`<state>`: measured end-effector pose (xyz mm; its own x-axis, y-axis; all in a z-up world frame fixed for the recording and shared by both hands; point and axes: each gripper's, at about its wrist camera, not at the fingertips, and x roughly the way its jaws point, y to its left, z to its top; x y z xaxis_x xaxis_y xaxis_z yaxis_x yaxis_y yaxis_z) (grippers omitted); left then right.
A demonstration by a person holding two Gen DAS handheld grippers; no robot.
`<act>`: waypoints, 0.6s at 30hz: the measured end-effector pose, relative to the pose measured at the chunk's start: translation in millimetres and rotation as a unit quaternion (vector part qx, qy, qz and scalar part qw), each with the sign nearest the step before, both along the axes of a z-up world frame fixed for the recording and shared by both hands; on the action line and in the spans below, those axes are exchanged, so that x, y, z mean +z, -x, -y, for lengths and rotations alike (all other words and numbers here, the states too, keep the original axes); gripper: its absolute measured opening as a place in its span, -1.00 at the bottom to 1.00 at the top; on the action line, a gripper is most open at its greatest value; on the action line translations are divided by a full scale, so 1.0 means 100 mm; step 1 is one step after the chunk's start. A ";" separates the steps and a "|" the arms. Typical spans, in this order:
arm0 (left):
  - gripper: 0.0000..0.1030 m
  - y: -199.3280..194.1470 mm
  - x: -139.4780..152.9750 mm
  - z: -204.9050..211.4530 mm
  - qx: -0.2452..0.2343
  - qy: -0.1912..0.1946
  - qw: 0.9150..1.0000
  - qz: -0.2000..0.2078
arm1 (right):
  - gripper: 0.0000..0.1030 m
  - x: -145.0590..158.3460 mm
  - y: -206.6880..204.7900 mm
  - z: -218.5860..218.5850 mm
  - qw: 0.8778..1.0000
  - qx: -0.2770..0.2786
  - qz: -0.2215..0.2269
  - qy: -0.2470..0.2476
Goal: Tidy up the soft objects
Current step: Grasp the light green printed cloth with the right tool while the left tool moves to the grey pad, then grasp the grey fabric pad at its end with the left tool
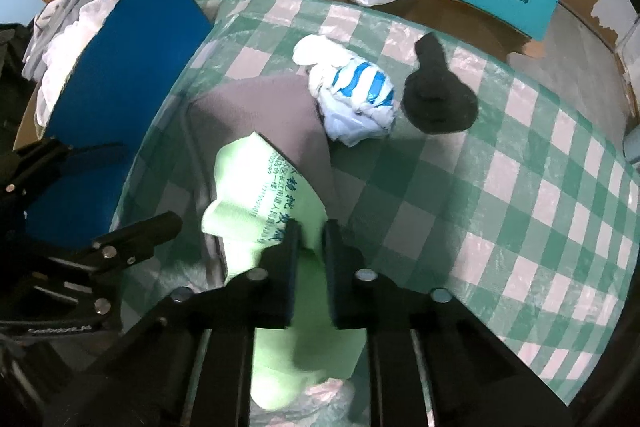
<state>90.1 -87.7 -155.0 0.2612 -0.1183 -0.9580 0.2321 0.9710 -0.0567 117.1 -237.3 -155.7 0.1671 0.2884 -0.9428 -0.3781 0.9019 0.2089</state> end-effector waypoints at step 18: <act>0.58 -0.05 -0.09 0.18 0.012 0.020 0.999 -0.035 | -0.88 0.11 0.08 0.67 0.995 -0.087 0.019 0.043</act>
